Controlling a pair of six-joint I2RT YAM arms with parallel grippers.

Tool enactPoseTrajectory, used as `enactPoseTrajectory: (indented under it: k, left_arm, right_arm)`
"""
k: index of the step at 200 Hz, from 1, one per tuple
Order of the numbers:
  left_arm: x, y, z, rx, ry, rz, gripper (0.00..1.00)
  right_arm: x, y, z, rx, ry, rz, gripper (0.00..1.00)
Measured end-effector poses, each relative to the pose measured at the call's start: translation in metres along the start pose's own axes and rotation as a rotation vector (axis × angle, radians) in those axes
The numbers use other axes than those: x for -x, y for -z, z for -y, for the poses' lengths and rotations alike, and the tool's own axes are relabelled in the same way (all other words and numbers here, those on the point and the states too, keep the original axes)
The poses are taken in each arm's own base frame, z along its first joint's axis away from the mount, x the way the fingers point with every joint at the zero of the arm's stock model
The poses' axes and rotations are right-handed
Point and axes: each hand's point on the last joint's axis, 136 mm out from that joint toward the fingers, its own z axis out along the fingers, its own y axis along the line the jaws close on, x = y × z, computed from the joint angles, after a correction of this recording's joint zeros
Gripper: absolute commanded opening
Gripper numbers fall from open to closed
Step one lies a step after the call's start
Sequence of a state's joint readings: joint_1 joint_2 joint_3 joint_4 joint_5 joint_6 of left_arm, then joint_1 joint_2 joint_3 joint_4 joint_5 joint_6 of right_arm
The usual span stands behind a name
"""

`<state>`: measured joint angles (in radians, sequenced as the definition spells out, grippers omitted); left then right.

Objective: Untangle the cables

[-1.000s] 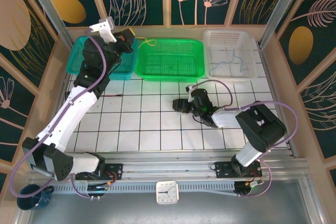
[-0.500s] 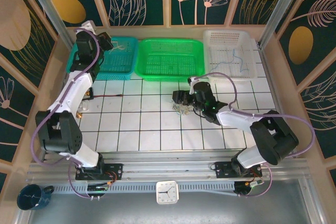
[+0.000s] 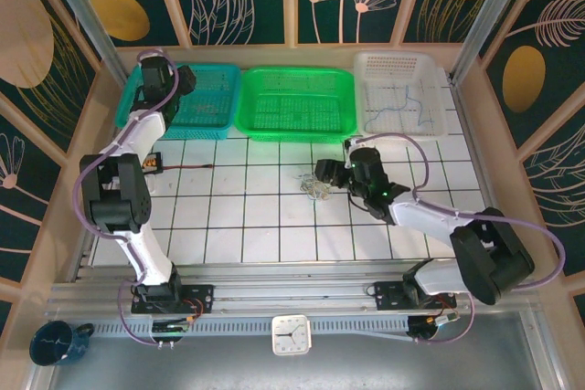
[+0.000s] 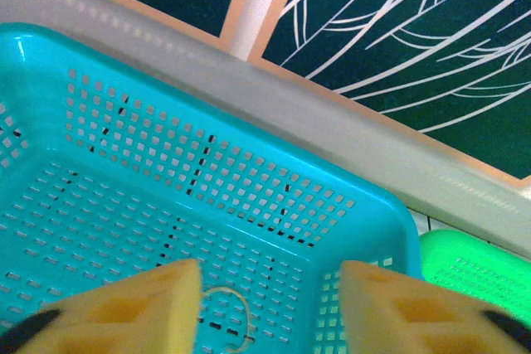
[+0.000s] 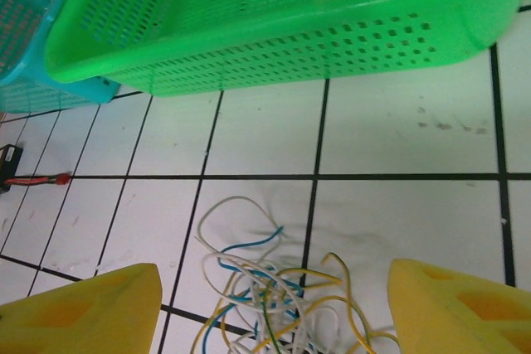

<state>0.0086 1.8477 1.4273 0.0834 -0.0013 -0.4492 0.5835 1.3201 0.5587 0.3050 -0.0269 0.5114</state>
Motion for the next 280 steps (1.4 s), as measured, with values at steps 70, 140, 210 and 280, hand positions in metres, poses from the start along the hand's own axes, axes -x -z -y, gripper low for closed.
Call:
enactPoseTrajectory:
  k: [70, 140, 210, 280]
  left_arm:
    - [0.016, 0.014, 0.026, -0.105, 0.003, -0.011, 0.99]
    - [-0.009, 0.097, 0.069, -0.342, 0.124, -0.049, 0.99]
    - [-0.167, 0.177, 0.081, -0.482, 0.282, -0.282, 0.99]
    - [-0.226, 0.197, 0.107, -0.545, 0.329, -0.398, 0.99]
  right_arm:
    - [-0.004, 0.011, 0.015, -0.008, -0.055, -0.008, 0.69]
    - [-0.015, 0.007, 0.027, 0.028, -0.090, -0.082, 0.56]
    - [-0.028, 0.004, 0.013, 0.114, -0.088, -0.142, 0.53]
    - [-0.030, -0.001, -0.025, 0.144, 0.014, -0.155, 0.51]
